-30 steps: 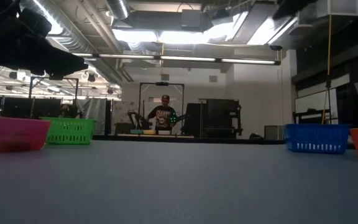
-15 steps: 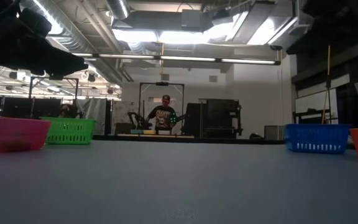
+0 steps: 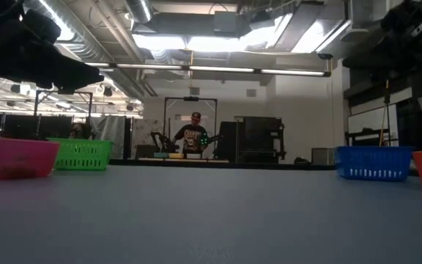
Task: Sort Halloween decoration
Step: Return to Home Position
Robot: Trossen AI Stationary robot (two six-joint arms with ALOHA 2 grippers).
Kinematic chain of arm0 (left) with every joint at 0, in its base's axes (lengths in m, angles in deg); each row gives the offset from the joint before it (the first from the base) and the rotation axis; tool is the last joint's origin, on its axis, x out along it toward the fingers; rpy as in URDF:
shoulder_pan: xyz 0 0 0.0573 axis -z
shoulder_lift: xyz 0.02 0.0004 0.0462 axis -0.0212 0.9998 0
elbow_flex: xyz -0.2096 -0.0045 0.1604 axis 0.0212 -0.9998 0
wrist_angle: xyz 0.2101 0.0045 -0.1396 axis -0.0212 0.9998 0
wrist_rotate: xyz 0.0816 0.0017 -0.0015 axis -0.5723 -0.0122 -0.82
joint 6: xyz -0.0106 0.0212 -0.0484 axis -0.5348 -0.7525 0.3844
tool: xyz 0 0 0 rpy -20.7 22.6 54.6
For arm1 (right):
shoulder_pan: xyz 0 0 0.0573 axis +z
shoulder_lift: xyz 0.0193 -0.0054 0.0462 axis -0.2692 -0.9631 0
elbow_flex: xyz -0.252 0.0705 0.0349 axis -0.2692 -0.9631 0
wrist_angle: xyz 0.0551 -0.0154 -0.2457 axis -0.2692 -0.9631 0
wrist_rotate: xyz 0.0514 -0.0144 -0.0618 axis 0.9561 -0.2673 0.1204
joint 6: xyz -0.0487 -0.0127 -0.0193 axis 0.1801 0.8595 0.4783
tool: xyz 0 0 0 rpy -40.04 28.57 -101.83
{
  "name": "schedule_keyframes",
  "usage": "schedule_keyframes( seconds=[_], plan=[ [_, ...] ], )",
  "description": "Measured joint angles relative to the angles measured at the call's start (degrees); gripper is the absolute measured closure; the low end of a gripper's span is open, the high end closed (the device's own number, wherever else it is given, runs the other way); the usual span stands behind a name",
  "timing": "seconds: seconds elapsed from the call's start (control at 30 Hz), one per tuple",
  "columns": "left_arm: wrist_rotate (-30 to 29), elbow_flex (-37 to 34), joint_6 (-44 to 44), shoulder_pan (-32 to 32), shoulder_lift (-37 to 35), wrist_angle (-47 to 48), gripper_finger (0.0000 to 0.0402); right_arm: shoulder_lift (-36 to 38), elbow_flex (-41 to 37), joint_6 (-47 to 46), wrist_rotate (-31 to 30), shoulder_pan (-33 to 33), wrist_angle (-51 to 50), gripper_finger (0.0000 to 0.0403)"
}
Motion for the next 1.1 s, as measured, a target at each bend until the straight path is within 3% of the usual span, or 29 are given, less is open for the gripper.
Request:
schedule_keyframes(
  seconds=[0.4, 0.8, 1.1],
  plan=[
    [0.0, 0.0, 0.0, 0.0, 0.0, 0.0, 0.0227, 8.7, -7.9, -1.9, 0.0, 0.0, 3.1, 0.0400],
    [0.0, 0.0, 0.0, 0.0, 0.0, 0.0, 0.0227, 8.5, -13.7, -1.9, -1.9, 0.0, 13.2, 0.0400],
    [0.0, 0.0, 0.0, 0.0, 0.0, 0.0, 0.0227, 8.5, -13.7, -1.0, -2.5, 0.0, 13.2, 0.0400]
  ],
)
